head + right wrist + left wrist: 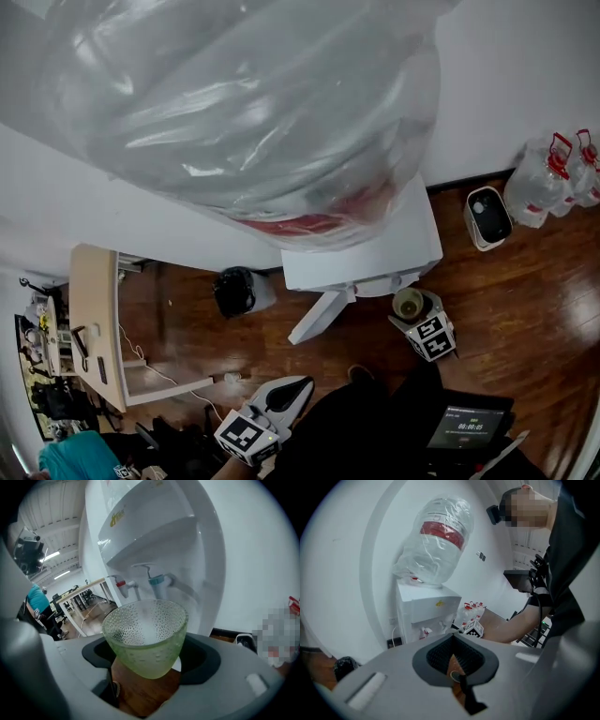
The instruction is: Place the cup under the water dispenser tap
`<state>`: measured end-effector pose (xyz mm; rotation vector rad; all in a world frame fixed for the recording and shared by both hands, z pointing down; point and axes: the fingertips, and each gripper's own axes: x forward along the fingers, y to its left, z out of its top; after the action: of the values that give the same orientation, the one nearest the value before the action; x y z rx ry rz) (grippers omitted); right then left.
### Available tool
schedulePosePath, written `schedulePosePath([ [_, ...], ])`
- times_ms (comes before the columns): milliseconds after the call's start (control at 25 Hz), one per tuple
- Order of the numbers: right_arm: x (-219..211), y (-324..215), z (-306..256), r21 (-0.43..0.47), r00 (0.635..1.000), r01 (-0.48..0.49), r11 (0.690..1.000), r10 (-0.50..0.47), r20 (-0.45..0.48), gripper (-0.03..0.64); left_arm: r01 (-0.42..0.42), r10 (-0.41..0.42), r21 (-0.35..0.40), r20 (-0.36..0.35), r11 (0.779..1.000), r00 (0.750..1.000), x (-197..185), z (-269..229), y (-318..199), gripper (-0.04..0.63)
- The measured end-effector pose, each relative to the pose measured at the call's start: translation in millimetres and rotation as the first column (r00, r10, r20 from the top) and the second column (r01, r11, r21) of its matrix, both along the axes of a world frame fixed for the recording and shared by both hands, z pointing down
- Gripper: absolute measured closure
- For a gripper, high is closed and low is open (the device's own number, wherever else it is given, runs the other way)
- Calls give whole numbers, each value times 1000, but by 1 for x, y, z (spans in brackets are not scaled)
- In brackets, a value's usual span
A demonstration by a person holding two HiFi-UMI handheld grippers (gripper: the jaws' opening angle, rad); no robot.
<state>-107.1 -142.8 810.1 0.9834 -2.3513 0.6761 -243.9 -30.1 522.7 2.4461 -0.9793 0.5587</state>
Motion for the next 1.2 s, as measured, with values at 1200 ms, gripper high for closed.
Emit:
schedulePosePath([
  [1200, -27, -67, 110, 109, 998, -52, 993, 50, 24, 236, -32, 29, -122, -27, 992, 999, 42, 63, -23, 595],
])
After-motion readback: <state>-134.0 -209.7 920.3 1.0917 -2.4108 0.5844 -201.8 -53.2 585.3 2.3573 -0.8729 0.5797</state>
